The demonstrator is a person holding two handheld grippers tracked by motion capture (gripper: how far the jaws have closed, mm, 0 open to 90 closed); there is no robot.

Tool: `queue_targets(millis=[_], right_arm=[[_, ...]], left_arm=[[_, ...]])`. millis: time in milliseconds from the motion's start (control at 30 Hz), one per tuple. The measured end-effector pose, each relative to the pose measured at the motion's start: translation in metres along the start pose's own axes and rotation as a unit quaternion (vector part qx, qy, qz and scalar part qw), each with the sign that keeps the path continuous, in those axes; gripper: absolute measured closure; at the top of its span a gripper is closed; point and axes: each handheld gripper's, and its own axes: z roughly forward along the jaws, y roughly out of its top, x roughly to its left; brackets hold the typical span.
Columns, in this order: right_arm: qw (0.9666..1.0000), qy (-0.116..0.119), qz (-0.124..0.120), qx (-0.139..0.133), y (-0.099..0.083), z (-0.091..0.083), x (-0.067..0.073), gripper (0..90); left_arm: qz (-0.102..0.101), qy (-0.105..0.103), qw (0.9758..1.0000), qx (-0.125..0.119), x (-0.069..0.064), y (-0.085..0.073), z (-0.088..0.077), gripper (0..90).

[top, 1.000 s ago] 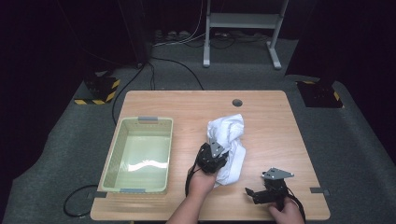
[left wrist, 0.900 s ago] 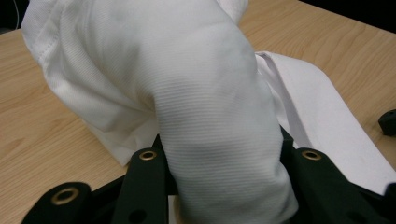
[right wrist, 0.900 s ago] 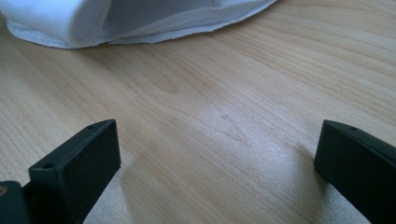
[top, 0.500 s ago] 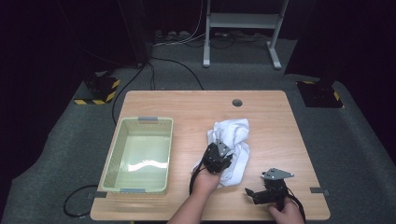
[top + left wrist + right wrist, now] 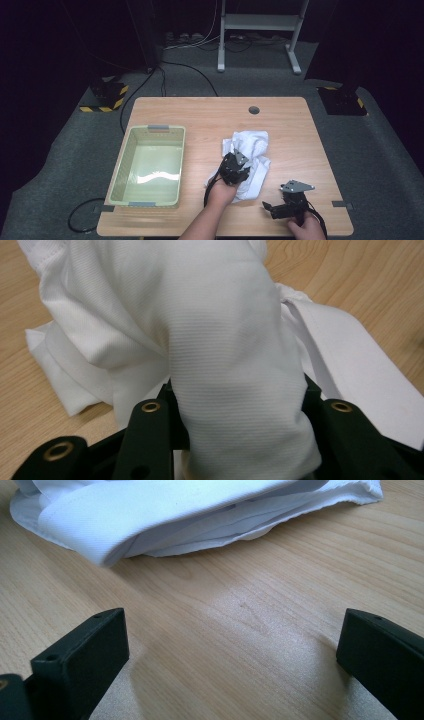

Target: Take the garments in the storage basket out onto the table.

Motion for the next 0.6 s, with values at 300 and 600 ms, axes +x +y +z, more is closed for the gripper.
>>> queue_targets(millis=[300, 600], right_arm=[[1.0, 0.002, 0.002, -0.001, -0.0001, -0.0003, -0.0005, 0.1], [1.0, 0.002, 0.001, -0.001, -0.0001, -0.0002, -0.0007, 0.1]], left_arm=[[-0.007, -0.011, 0.9998, 0.014, 0.004, -0.0012, 0.0043, 55.0], [-0.01, -0.009, 0.9999, 0.01, 0.003, -0.0029, 0.003, 32.4]])
